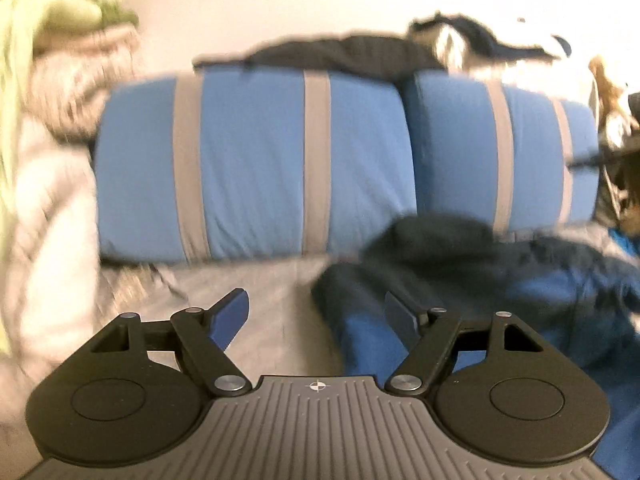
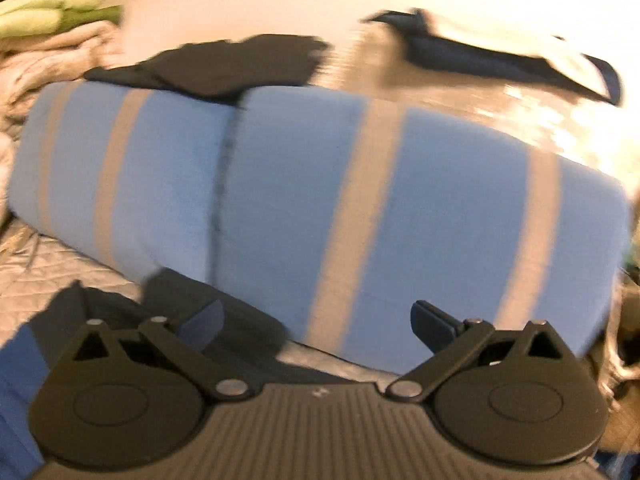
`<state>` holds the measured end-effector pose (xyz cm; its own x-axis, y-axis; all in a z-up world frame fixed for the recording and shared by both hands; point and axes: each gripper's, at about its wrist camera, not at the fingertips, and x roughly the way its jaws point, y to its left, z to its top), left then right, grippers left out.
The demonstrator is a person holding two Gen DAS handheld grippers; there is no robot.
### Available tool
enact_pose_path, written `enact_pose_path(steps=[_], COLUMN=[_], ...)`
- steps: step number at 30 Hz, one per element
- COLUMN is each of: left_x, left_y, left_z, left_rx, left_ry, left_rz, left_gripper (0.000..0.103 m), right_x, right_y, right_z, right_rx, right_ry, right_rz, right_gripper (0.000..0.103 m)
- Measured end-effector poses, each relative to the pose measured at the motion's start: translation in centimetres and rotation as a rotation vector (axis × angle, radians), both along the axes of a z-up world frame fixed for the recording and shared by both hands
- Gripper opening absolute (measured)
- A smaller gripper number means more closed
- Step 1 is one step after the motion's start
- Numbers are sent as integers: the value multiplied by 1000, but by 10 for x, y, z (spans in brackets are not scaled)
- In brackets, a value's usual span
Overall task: Fold clothes
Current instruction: 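Open both grippers and raise them away from the hoodie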
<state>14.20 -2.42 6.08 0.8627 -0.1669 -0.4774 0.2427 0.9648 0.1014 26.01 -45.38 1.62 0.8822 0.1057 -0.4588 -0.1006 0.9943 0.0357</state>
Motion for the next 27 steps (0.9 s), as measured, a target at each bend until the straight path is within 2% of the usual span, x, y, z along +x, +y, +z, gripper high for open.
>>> enact_pose_path(steps=[2,6,10,15,20,27], left_x=[1,1,2,1,-5,-8], left_y=[-9,-35,-62,-94,-134,-187], left_z=[28,74,116,154,163,134], left_rx=[-4,18,-28,-101,-118,-113], left_ry=[-30,-117,-204,-281,-322,-280], left_rz=[-10,-25,-45,-86,-156,-253], left_gripper=[80,81,81,84,85,85], right_x=[-15,-46,-70,-105,-143,-183], right_y=[-28,-84,-132,-191,-228,-246], right_z=[6,20,61,115,148,148], right_rx=[-18,-48,-31,6,-7,-17], right_ry=[-6,-24,-104,-200,-266,-254], right_rz=[-31,-96,-185,-353,-440,-466], right_gripper=[103,103,103,103,103,103])
